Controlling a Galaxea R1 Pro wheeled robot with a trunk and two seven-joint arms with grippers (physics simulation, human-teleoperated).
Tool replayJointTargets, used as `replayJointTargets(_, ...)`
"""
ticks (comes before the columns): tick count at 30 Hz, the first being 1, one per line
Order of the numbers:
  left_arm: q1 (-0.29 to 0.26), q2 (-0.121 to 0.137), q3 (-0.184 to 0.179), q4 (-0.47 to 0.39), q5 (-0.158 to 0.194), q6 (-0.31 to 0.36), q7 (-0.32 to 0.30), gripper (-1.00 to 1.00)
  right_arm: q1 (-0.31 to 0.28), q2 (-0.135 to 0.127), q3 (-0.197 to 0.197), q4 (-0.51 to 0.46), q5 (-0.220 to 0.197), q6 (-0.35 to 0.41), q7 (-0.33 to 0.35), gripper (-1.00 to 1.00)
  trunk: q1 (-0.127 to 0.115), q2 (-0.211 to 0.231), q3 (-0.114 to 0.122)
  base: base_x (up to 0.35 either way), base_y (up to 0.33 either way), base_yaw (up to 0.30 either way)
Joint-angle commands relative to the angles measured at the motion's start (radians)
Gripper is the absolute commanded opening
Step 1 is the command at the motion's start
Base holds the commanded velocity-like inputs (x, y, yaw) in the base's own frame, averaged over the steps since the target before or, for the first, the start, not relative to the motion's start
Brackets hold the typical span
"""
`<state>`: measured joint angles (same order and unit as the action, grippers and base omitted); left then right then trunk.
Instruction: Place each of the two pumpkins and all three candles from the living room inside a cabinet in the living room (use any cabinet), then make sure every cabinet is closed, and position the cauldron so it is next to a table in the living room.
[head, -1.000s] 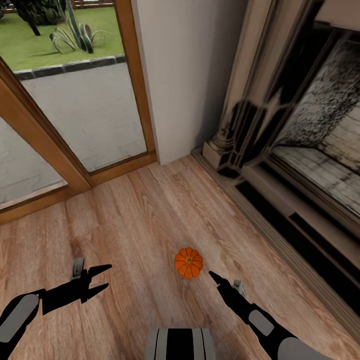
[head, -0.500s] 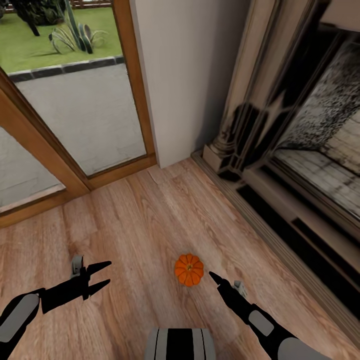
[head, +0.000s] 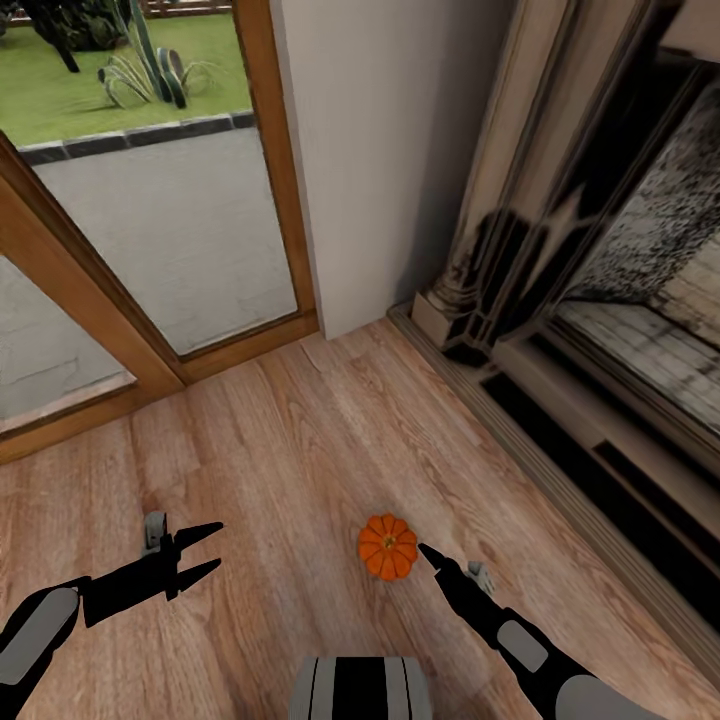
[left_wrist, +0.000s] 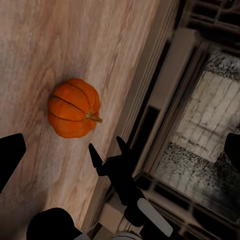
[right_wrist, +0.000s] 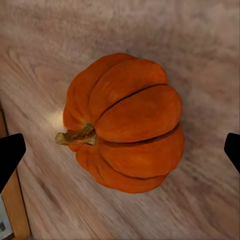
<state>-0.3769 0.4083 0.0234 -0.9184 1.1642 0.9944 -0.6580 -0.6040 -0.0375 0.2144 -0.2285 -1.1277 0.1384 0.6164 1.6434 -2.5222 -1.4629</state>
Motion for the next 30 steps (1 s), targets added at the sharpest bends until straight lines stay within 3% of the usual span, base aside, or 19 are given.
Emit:
replayJointTargets(1,-0.001,0.0,0.001,0.0,-0.003,0.004,-0.004,1.0,0.0,-0.001,0.005,0.0,-0.011,0.006,0.001,1.0,0.0,0.0,-0.001,0.0,0.145,0.0)
replayJointTargets(30,-0.001,0.0,-0.019,0.001,-0.003,0.004,-0.005,1.0,0.0,-0.008,0.005,0.002,-0.011,0.006,-0.005,1.0,0.0,0.0,-0.001,0.059,0.046,0.0)
